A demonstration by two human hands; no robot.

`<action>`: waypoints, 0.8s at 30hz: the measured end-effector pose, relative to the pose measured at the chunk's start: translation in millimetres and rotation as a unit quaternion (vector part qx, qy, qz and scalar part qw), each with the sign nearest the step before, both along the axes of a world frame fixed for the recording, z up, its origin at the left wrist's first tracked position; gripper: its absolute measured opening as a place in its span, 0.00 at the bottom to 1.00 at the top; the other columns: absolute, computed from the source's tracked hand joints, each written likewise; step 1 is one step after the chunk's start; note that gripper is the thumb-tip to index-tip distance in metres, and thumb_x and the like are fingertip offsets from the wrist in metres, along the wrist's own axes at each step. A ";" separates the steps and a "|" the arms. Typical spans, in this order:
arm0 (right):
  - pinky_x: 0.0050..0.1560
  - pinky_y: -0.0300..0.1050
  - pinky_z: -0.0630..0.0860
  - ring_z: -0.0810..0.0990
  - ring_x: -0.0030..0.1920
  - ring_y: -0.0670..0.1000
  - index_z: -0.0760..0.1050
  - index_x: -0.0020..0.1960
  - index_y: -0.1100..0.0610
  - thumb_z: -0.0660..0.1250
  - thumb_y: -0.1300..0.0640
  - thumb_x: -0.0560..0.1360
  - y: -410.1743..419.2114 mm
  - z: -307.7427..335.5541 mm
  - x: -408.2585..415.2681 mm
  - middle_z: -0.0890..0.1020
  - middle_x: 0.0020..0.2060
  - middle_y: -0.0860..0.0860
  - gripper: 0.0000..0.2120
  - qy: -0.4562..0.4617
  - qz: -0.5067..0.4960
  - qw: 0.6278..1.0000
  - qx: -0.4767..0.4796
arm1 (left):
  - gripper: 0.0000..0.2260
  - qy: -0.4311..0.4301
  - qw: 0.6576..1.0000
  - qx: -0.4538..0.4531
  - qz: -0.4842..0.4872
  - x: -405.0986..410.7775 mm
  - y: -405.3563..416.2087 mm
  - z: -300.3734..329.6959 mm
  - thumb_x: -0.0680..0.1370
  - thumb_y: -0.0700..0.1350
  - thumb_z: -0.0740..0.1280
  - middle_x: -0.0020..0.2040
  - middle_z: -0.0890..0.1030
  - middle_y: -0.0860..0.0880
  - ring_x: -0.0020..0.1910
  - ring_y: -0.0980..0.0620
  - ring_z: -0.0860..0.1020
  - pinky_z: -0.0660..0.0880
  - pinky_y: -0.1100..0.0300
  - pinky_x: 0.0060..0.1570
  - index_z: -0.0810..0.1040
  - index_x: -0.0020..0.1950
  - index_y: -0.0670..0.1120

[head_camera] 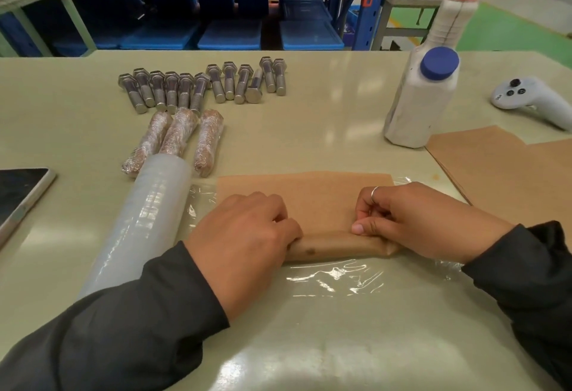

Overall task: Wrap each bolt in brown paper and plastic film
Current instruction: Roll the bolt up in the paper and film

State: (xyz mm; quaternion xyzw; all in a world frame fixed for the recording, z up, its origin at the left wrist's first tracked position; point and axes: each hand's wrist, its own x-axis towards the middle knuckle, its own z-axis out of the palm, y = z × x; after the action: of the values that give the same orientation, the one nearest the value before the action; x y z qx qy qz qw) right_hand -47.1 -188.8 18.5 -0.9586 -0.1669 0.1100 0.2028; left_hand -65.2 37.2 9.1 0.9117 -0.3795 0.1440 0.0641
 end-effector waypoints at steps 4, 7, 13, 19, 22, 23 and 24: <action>0.36 0.33 0.67 0.72 0.32 0.34 0.68 0.36 0.46 0.67 0.48 0.74 2.6 -0.5 -1.0 0.74 0.25 0.42 0.11 -0.009 -0.008 0.999 -0.029 | 0.14 -0.034 0.999 0.016 0.018 -8.2 -6.7 0.8 0.69 0.46 0.57 0.34 0.77 0.46 0.32 0.46 0.75 0.67 0.57 0.39 0.81 0.33 0.44; 0.39 0.35 0.68 0.71 0.32 0.39 0.66 0.36 0.45 0.65 0.44 0.74 1.5 -0.3 -1.1 0.72 0.27 0.42 0.12 -0.030 -0.020 0.997 -0.069 | 0.14 -0.056 0.997 0.052 0.026 -9.8 -7.4 0.0 0.70 0.50 0.59 0.33 0.76 0.47 0.32 0.47 0.75 0.63 0.57 0.41 0.81 0.34 0.44; 0.34 0.34 0.63 0.69 0.35 0.41 0.67 0.43 0.47 0.64 0.40 0.72 -1.4 -2.9 -0.9 0.70 0.32 0.42 0.12 -0.071 -0.024 0.993 -0.090 | 0.13 -0.103 0.993 0.049 0.037 -5.3 -10.8 -5.1 0.70 0.46 0.58 0.34 0.75 0.48 0.34 0.48 0.76 0.73 0.52 0.51 0.81 0.34 0.46; 0.49 0.41 0.65 0.71 0.46 0.49 0.77 0.49 0.53 0.68 0.53 0.74 3.5 1.8 -3.7 0.74 0.42 0.46 0.05 -0.185 0.056 0.980 -0.046 | 0.16 -0.078 0.996 0.024 0.041 3.1 -10.7 -6.9 0.72 0.46 0.57 0.32 0.76 0.47 0.32 0.47 0.76 0.66 0.57 0.47 0.83 0.37 0.43; 0.48 0.39 0.69 0.75 0.45 0.47 0.78 0.51 0.53 0.66 0.56 0.75 8.2 -0.6 -7.3 0.78 0.42 0.46 0.06 -0.155 0.058 0.985 0.045 | 0.16 -0.049 0.997 0.015 0.051 4.6 -11.3 -4.8 0.73 0.44 0.57 0.33 0.78 0.47 0.31 0.46 0.77 0.65 0.56 0.45 0.83 0.44 0.41; 0.49 0.37 0.68 0.75 0.47 0.47 0.78 0.54 0.53 0.65 0.57 0.76 9.1 -3.1 -6.2 0.78 0.44 0.46 0.08 -0.160 0.048 0.984 0.055 | 0.16 -0.036 0.998 0.008 0.056 4.4 -11.1 -4.2 0.72 0.44 0.56 0.33 0.78 0.47 0.32 0.46 0.77 0.65 0.56 0.46 0.82 0.46 0.41; 0.51 0.34 0.66 0.74 0.50 0.47 0.77 0.57 0.53 0.64 0.57 0.76 9.4 -5.9 -3.2 0.78 0.47 0.47 0.10 -0.172 0.029 0.983 0.059 | 0.15 -0.027 0.998 0.001 0.059 4.4 -10.8 -4.0 0.72 0.44 0.56 0.33 0.78 0.47 0.32 0.46 0.77 0.65 0.55 0.47 0.81 0.45 0.42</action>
State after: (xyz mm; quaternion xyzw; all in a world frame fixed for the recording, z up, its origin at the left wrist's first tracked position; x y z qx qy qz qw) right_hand -50.3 -179.4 12.5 -0.9443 -0.2332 -0.0607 0.2244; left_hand -60.9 26.4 5.1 0.9283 -0.3269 0.1713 0.0444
